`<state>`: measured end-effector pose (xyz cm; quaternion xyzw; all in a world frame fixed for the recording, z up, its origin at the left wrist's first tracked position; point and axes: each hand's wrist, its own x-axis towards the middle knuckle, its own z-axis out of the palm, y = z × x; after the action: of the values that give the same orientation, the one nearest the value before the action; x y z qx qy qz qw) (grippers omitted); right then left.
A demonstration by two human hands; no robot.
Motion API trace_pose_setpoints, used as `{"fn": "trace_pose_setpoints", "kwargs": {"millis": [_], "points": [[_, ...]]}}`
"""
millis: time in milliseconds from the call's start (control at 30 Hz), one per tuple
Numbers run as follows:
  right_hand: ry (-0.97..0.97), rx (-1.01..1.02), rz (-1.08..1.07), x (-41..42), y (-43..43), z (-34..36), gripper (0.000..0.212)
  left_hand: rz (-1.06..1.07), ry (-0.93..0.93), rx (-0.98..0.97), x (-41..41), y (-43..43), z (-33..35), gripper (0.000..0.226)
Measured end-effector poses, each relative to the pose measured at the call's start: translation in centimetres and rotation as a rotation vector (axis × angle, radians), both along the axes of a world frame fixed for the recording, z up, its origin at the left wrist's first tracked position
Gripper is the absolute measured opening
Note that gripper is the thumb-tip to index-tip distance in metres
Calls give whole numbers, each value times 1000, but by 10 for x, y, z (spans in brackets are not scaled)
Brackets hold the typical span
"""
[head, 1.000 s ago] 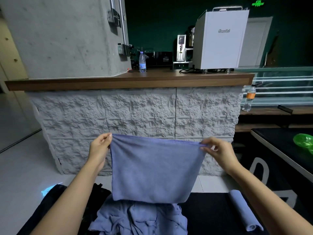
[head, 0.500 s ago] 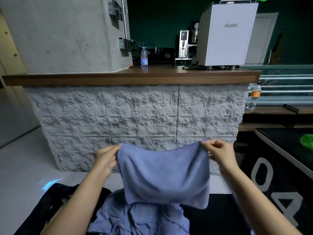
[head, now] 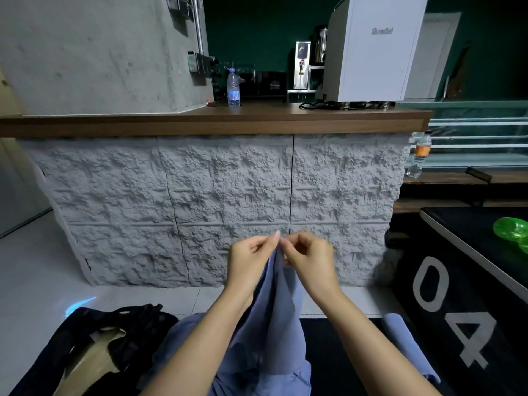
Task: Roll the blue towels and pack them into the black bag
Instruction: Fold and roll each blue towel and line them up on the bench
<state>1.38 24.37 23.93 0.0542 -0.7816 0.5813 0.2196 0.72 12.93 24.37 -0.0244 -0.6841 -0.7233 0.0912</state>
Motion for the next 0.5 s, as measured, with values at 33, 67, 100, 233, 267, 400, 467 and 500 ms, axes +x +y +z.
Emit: {"fn": "trace_pose_setpoints", "kwargs": {"millis": [33, 67, 100, 233, 267, 400, 467, 500], "points": [[-21, -61, 97, 2, 3, 0, 13, -29, 7, 20, 2, 0, 1, 11], [-39, -118, 186, 4, 7, 1, 11, -48, 10, 32, 1, -1, 2, 12], [-32, -125, 232, 4, 16, 3, 12, -65, 13, 31, -1, -4, 2, 12], [-27, 327, 259, -12, 66, 0, 71, -259, 29, -63, -8, -12, 6, 9], [-99, 416, 323, -18, 76, -5, 83, -320, 31, -83, -9, -13, 7, 9], [-398, 460, 538, -31, 103, -17, 48, -378, 18, -122, -21, -26, 9, 10], [-388, 489, 497, -30, 117, -14, 31, -312, -12, -170, -31, -36, 5, 10], [-365, 467, 478, -29, 122, -8, 30, -268, -20, -179, -36, -39, 3, 10]]}}
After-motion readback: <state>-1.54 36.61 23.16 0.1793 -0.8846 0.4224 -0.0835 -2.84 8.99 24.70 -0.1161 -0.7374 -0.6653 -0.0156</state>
